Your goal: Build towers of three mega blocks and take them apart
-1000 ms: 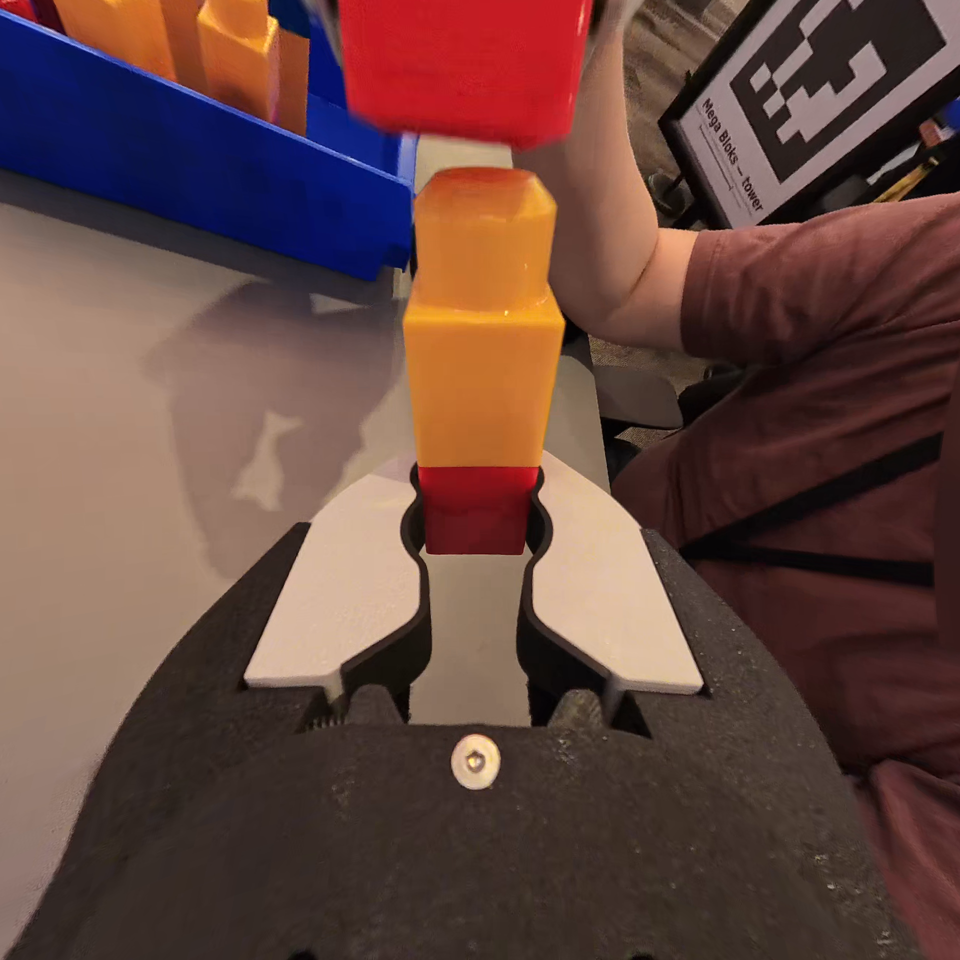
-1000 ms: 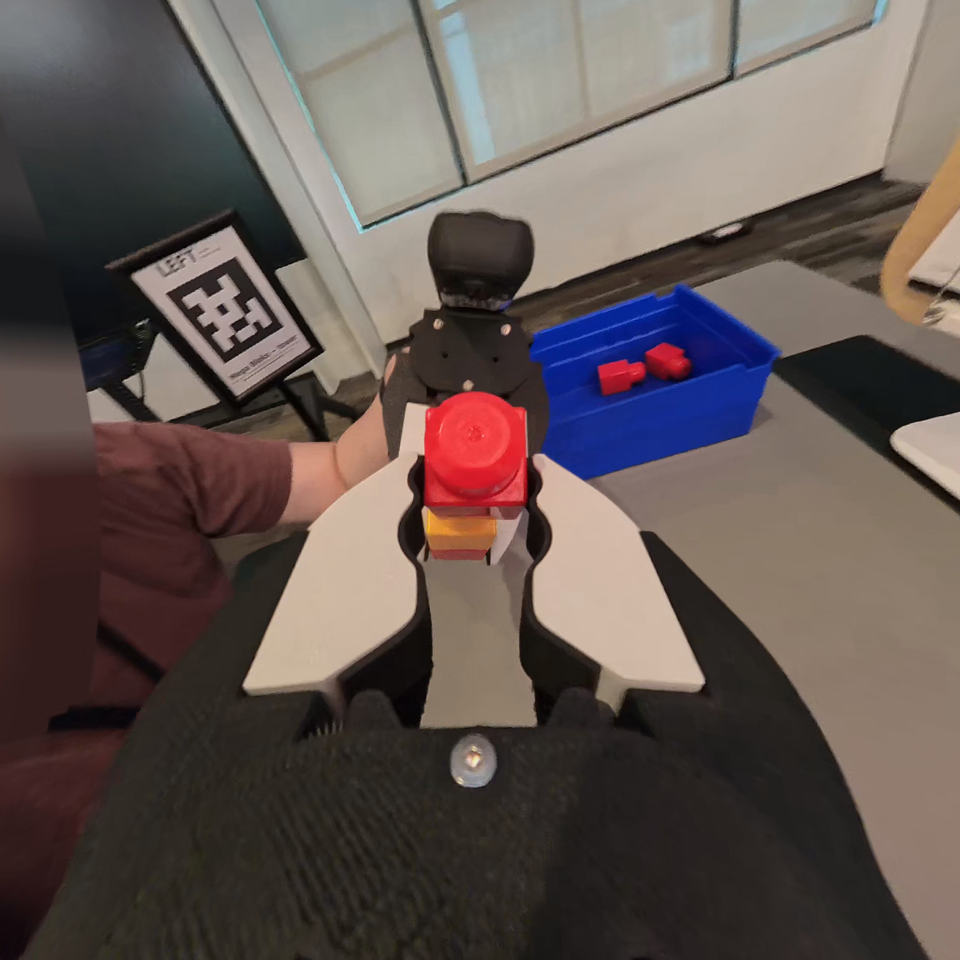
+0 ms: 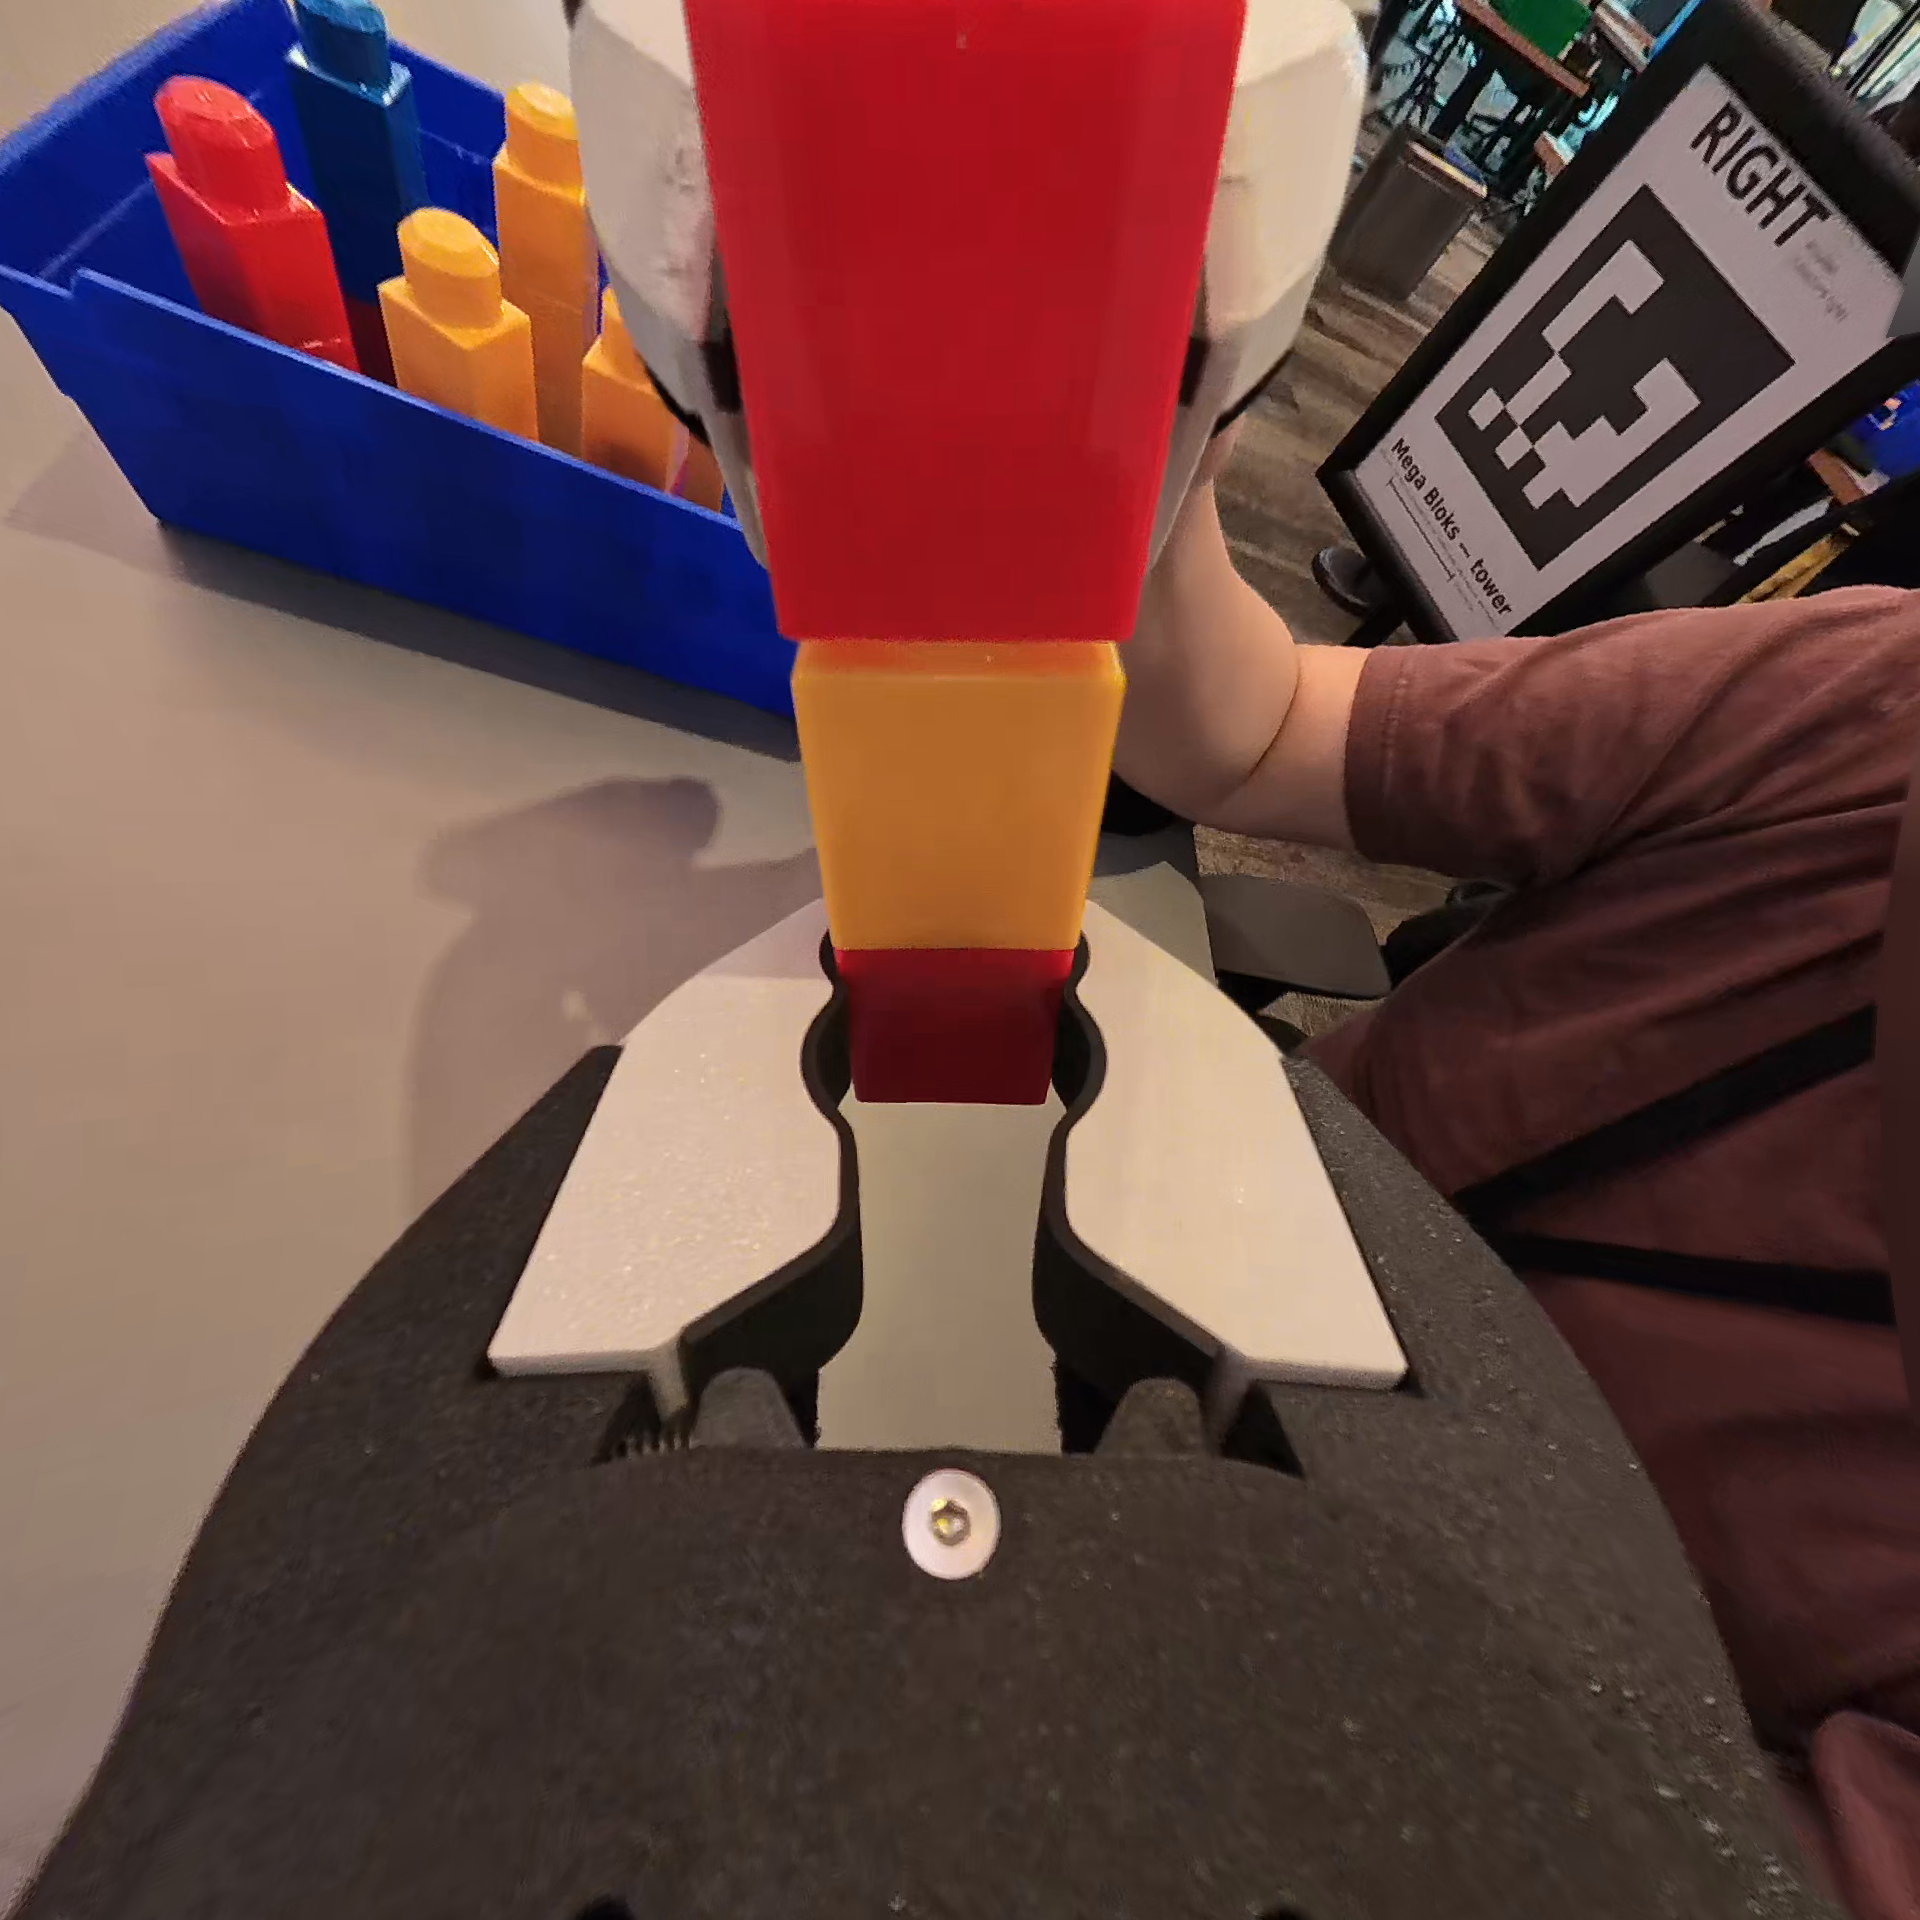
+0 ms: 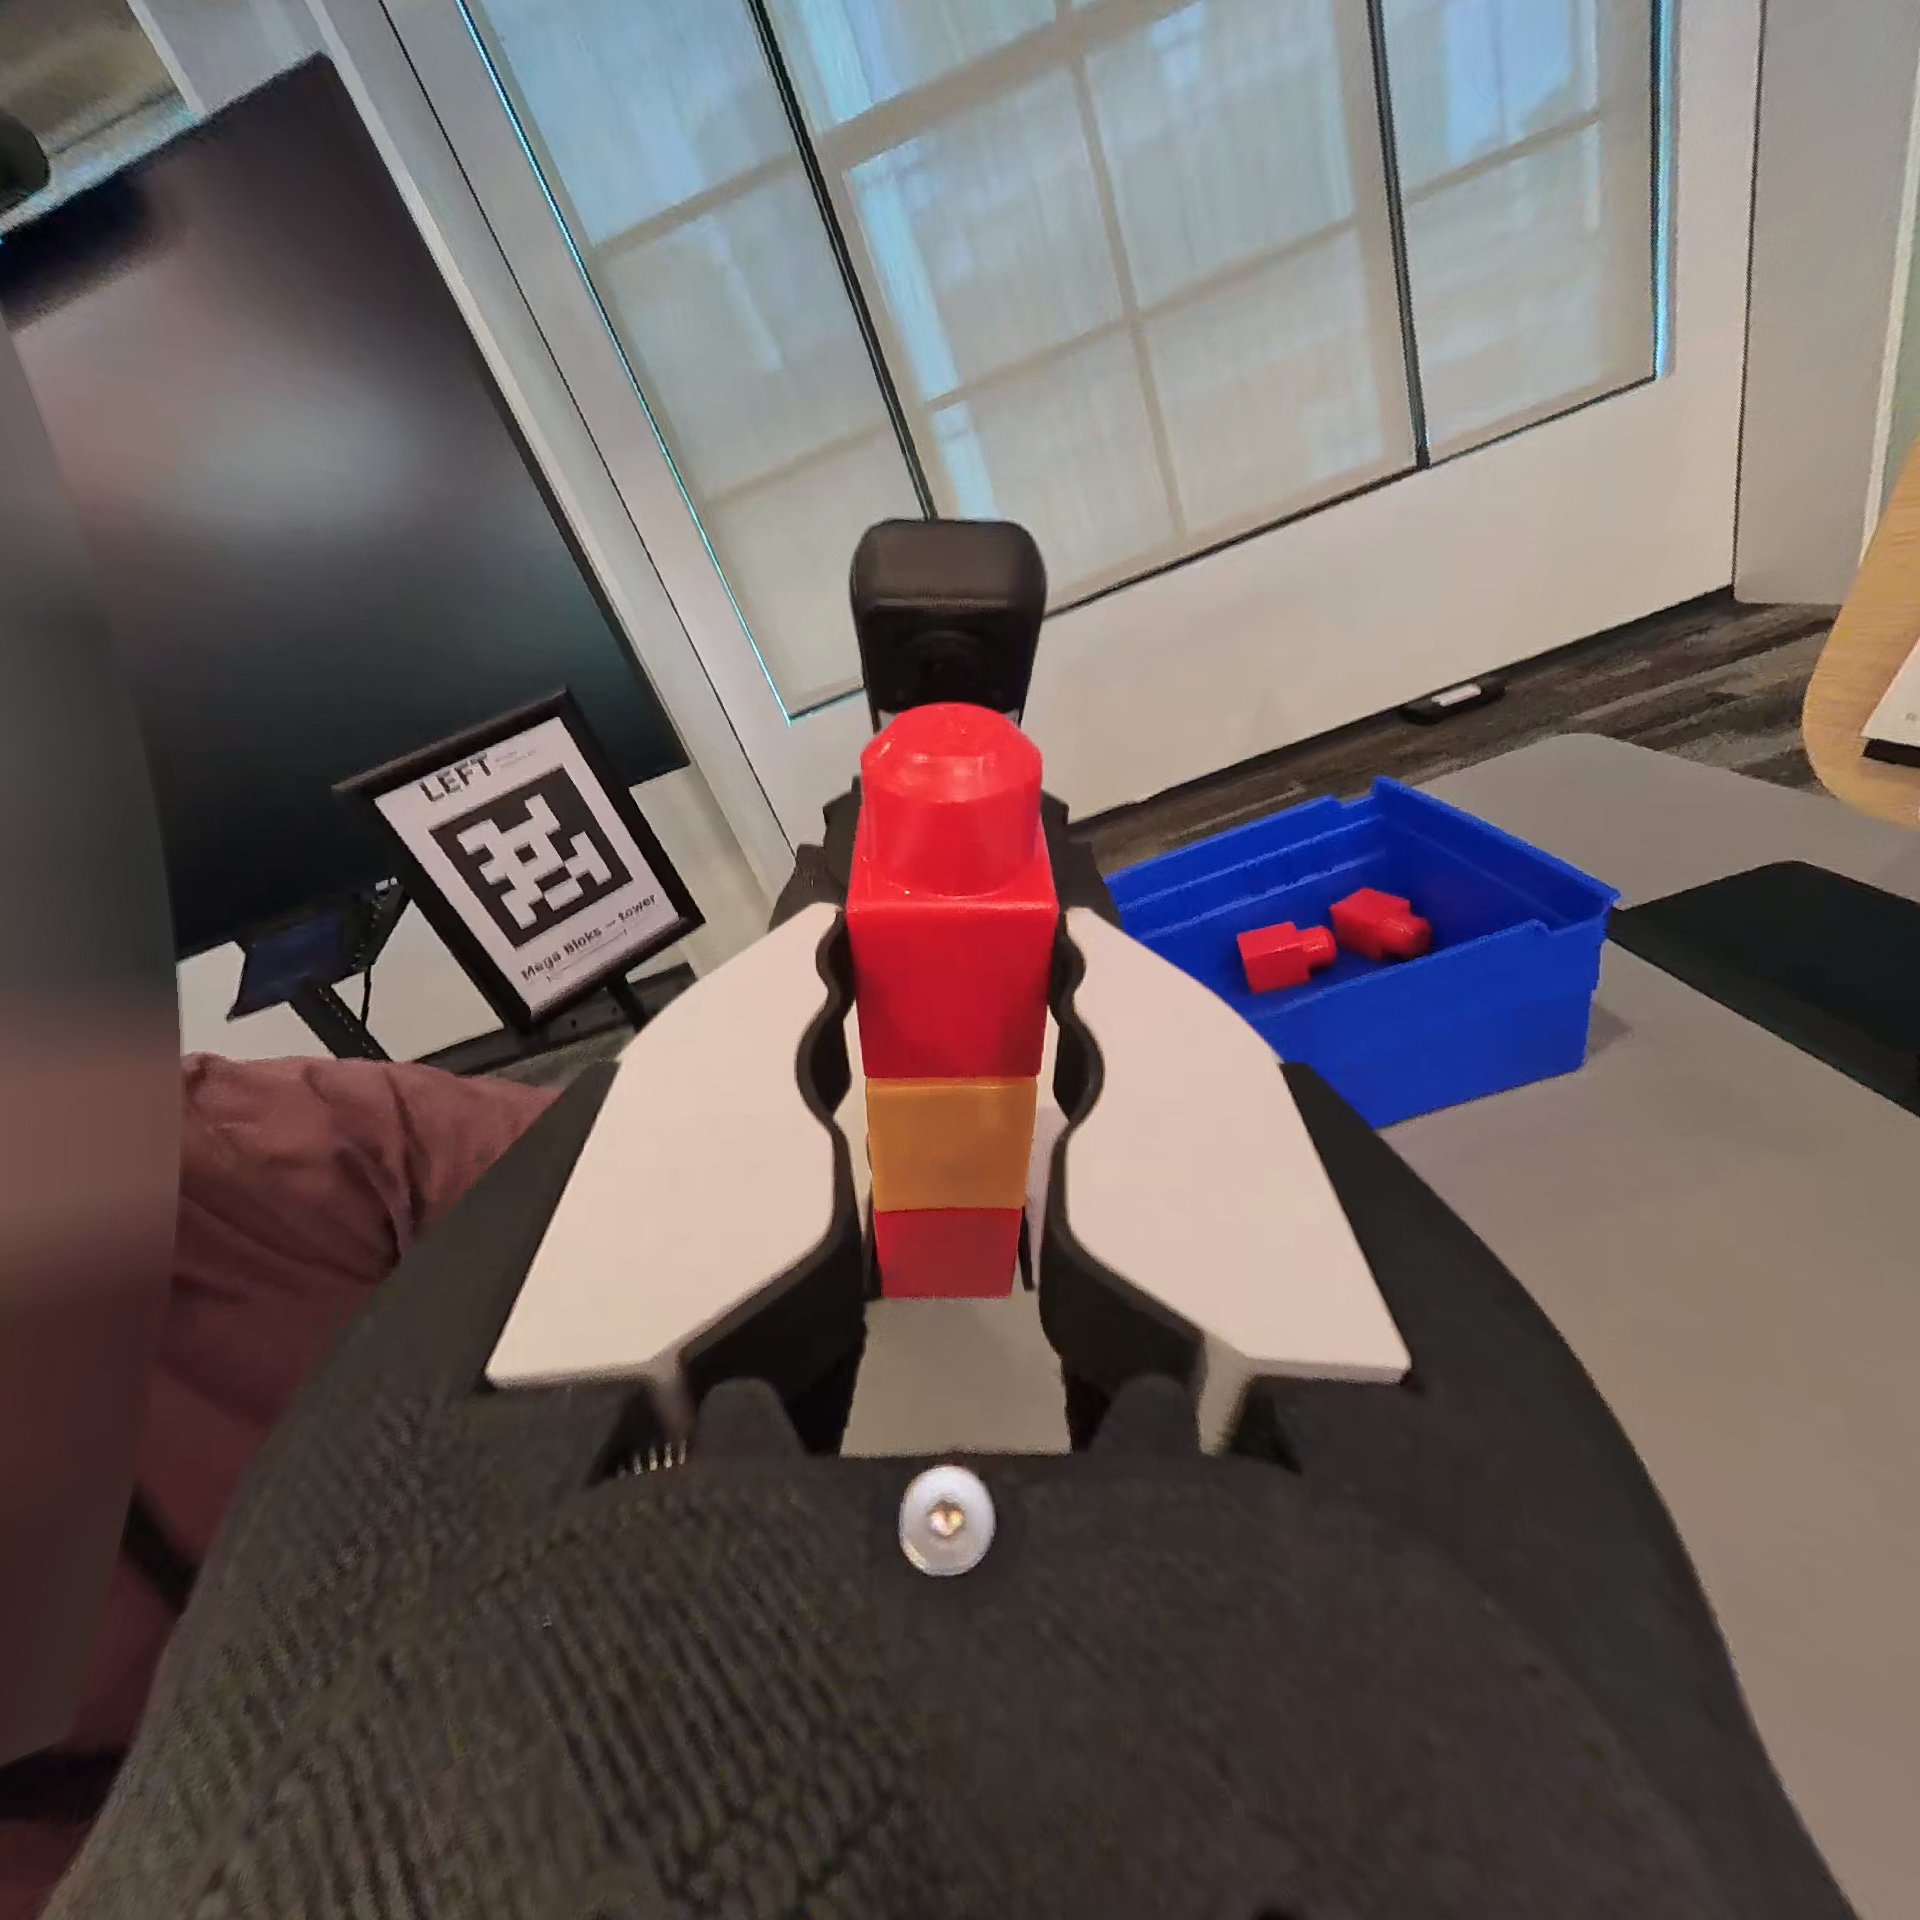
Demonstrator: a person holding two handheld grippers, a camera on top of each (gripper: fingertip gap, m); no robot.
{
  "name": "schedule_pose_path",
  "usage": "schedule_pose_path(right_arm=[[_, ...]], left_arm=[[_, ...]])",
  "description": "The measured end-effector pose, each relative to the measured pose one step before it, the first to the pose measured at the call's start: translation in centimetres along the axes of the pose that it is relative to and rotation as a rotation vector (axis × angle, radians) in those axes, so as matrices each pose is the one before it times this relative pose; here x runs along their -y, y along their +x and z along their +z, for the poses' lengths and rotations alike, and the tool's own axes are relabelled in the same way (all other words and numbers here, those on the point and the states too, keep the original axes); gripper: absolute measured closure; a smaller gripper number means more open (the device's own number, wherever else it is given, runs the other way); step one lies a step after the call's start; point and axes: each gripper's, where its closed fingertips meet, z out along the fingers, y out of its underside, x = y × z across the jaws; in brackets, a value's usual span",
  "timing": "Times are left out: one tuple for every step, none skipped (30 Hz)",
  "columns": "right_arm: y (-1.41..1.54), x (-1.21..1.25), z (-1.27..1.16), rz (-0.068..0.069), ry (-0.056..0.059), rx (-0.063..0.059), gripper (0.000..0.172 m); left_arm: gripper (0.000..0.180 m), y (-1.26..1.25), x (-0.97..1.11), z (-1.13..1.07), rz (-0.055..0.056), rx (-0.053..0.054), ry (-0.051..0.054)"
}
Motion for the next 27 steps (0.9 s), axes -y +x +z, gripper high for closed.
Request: schedule_pose_path(right_arm=[[-0.010,-0.291,-0.043,-0.0083,-0.0275,-0.0025,0.135],[-0.061,-0.212,-0.039,-0.0087,-0.0216,0.0005,0.135],[-0.137,-0.189,-0.025,-0.0054,-0.0176,0.0070,0.135],[-0.167,-0.292,0.002,0.0027,-0.0242,0.0129,0.135],[-0.118,-0.367,0.023,0.0017,-0.0280,0.0103,0.135],[-0.059,-0.319,0.033,-0.0042,-0.0226,0.0054,0.135],[-0.093,-0.279,0.045,-0.0003,-0.0190,0.0085,0.135],[-0.131,-0.209,0.038,0.0059,-0.0144,0.0123,0.135],[-0.064,-0.134,0.023,0.0032,-0.0087,0.0069,0.135],[-0.025,-0.178,-0.007,0.0006,-0.0126,0.0018,0.135],[-0.004,-0.224,-0.002,0.0034,-0.0169,0.0000,0.135],[0.066,-0.089,-0.009,0.0096,-0.0069,-0.0063,0.135],[0.125,0.030,-0.001,0.0160,0.0030,-0.0086,0.135],[0.150,-0.038,0.034,0.0171,-0.0006,-0.0085,0.135],[0.191,-0.116,0.092,0.0118,-0.0054,-0.0117,0.135],[0.150,-0.163,0.125,0.0075,-0.0081,-0.0100,0.135],[0.066,-0.142,0.145,0.0050,-0.0079,-0.0076,0.135],[0.063,-0.073,0.101,0.0004,-0.0044,-0.0092,0.135],[0.068,-0.017,0.027,-0.0033,-0.0029,-0.0109,0.135],[0.098,-0.015,-0.033,-0.0053,-0.0024,-0.0112,0.135],[0.067,0.015,-0.066,-0.0016,-0.0007,-0.0083,0.135],[0.058,0.040,-0.062,0.0019,0.0019,-0.0044,0.135],[0.042,0.006,-0.038,0.0015,0.0005,-0.0029,0.135],[0.054,-0.016,0.003,0.0024,-0.0009,-0.0044,0.135],[0.072,-0.011,0.021,0.0014,-0.0001,-0.0067,0.135],[0.018,-0.040,0.038,-0.0024,-0.0024,-0.0034,0.135],[-0.018,-0.045,0.035,-0.0042,-0.0028,0.0004,0.135]], left_arm=[[0.145,0.023,-0.225,-0.017,-0.0006,-0.0049,-0.0142],[0.145,0.087,-0.135,0.008,0.0003,-0.0076,-0.0094],[0.145,0.187,-0.032,0.043,-0.0012,-0.0146,-0.0031],[0.145,0.269,-0.142,0.111,-0.0028,-0.0185,-0.0094],[0.145,0.154,-0.290,0.127,0.0007,-0.0093,-0.0186],[0.145,-0.060,-0.276,0.089,0.0058,0.0062,-0.0176],[0.145,0.016,-0.227,0.049,0.0038,0.0024,-0.0145],[0.145,0.165,-0.177,0.027,0.0023,-0.0073,-0.0124],[0.145,0.058,-0.101,0.011,0.0038,0.0010,-0.0073],[0.145,-0.093,-0.126,-0.003,0.0030,0.0100,-0.0103],[0.145,0.028,-0.196,0.064,0.0015,0.0004,-0.0130],[0.145,-0.031,-0.093,0.082,-0.0054,0.0000,-0.0055],[0.145,-0.127,0.068,0.037,-0.0072,0.0075,0.0015],[0.145,-0.062,-0.047,0.051,-0.0098,0.0056,-0.0048],[0.145,-0.240,-0.151,0.070,-0.0107,0.0196,-0.0140],[0.145,-0.247,-0.219,0.077,-0.0007,0.0217,-0.0164],[0.145,-0.058,-0.225,0.093,-0.0038,0.0044,-0.0138],[0.144,-0.045,-0.121,0.074,-0.0027,-0.0008,-0.0081],[0.145,-0.083,-0.008,0.042,-0.0003,0.0002,-0.0005],[0.145,-0.133,0.016,0.016,-0.0002,0.0070,0.0011],[0.145,-0.071,0.052,0.024,-0.0025,0.0049,0.0027],[0.145,-0.041,0.084,-0.018,-0.0032,0.0040,0.0033],[0.145,-0.058,0.041,-0.012,0.0002,0.0069,0.0017],[0.145,-0.043,-0.023,-0.027,-0.0020,0.0045,-0.0018],[0.145,-0.067,-0.014,-0.035,-0.0050,0.0034,0.0002],[0.145,-0.055,-0.056,-0.015,0.0010,0.0030,-0.0028],[0.145,-0.009,-0.085,-0.020,0.0031,0.0011,-0.0038]])
